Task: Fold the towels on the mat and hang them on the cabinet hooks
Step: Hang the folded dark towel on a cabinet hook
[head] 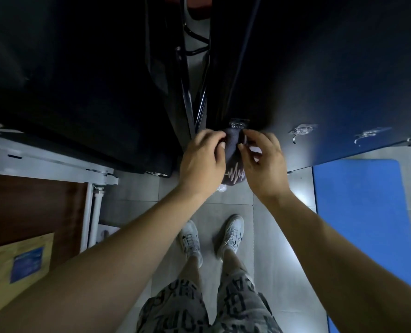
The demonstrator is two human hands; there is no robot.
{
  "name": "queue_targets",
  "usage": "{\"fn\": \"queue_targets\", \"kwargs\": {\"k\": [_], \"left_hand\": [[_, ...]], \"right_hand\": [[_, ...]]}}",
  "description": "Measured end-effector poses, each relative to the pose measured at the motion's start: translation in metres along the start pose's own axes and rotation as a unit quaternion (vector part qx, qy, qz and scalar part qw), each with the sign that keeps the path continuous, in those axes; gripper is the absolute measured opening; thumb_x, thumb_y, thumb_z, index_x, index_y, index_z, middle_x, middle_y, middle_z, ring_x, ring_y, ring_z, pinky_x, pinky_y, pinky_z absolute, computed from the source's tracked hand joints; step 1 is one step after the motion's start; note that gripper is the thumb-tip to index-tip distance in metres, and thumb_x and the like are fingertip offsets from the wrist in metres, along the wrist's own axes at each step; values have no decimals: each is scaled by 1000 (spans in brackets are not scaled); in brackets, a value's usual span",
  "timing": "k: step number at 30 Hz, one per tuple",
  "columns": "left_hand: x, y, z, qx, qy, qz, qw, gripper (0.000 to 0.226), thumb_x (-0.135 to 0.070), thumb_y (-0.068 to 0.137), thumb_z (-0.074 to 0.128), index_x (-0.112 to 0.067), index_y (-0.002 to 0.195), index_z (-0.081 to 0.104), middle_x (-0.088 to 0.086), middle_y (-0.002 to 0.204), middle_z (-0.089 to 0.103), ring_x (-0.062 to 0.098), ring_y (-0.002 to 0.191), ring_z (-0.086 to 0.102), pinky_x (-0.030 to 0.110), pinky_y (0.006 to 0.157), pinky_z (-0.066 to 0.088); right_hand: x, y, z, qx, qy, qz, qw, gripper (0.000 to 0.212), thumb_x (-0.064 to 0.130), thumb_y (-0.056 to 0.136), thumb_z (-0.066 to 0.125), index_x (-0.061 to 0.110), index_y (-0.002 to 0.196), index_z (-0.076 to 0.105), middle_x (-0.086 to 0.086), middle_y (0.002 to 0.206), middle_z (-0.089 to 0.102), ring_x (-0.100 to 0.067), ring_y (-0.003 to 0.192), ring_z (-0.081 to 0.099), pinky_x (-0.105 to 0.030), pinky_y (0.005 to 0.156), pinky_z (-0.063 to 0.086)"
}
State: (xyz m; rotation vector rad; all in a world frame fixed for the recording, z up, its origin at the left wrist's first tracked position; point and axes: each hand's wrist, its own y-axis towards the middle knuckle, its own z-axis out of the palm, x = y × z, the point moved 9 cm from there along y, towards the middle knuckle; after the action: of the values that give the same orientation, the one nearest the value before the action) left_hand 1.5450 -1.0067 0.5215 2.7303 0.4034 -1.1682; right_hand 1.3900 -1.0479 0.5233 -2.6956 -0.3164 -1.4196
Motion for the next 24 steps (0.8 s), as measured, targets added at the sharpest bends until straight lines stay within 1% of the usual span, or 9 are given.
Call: {"fn": "queue_targets", "kwargs": {"k": [3, 5, 8, 11, 13, 15, 19, 22, 24], "left_hand": [[0, -17, 19, 84, 18, -8, 996, 58, -40, 101, 36, -15, 153, 37, 10, 149, 48, 27, 134, 48, 43, 111, 41], [3, -21, 31, 132, -13, -40, 990, 66, -49, 99, 32, -21, 158, 25, 8, 156, 39, 26, 140, 42, 40, 114, 37], [5, -20, 40, 156, -64, -93, 981, 63, -50, 102, 34, -24, 159, 25, 4, 158, 39, 22, 142, 41, 35, 114, 36], [5, -23, 46, 173, -112, -110, 972, 59, -45, 106, 37, -27, 160, 22, -1, 161, 34, 14, 146, 35, 27, 117, 30], [9, -24, 45, 179, -120, -112, 970, 61, -48, 105, 36, -28, 160, 22, 1, 161, 33, 15, 147, 33, 28, 119, 27], [14, -23, 44, 178, -97, -115, 972, 68, -58, 99, 31, -27, 159, 25, 2, 161, 33, 18, 148, 31, 35, 122, 25], [14, -25, 45, 189, -123, -180, 957, 62, -62, 98, 33, -23, 145, 40, 2, 146, 49, 19, 134, 47, 33, 107, 37], [14, -24, 53, 191, -201, -239, 931, 48, -55, 101, 42, -24, 138, 44, 1, 136, 54, 17, 120, 57, 27, 91, 40], [13, -23, 53, 194, -222, -240, 925, 61, -64, 93, 42, -26, 140, 42, 4, 140, 51, 20, 124, 57, 30, 93, 45]], "right_hand": [[0, -3, 3, 14, 1, -19, 1000, 34, 26, 100, 55, 16, 132, 63, 9, 118, 50, -17, 108, 61, -39, 92, 55], [-1, -6, 6, 24, -2, -19, 1000, 37, 25, 100, 52, 17, 135, 61, 3, 123, 50, -17, 115, 57, -36, 101, 50], [-5, -7, 11, 47, 13, 15, 999, 40, 26, 100, 47, 18, 138, 59, 2, 126, 47, -14, 121, 52, -24, 107, 42], [-9, -5, 12, 61, 48, 39, 996, 41, 27, 100, 46, 18, 137, 60, 17, 120, 46, -10, 122, 50, -18, 106, 39], [-14, -5, 12, 77, 87, 63, 991, 40, 28, 100, 46, 20, 137, 60, 27, 120, 45, -5, 124, 49, -19, 107, 39], [-19, -8, 11, 78, 112, 76, 988, 40, 28, 100, 46, 21, 138, 59, 18, 127, 50, -1, 126, 48, -17, 107, 38], [-32, -19, 25, 81, 163, 133, 974, 45, 40, 95, 47, 25, 137, 54, 3, 137, 54, -12, 129, 52, -43, 112, 42], [-41, -22, 34, 89, 197, 181, 959, 44, 49, 92, 49, 38, 134, 55, -1, 140, 53, -16, 130, 53, -47, 112, 42], [-44, -23, 33, 98, 210, 195, 953, 43, 53, 90, 50, 44, 132, 55, -2, 141, 53, -18, 132, 52, -50, 111, 42]]}}
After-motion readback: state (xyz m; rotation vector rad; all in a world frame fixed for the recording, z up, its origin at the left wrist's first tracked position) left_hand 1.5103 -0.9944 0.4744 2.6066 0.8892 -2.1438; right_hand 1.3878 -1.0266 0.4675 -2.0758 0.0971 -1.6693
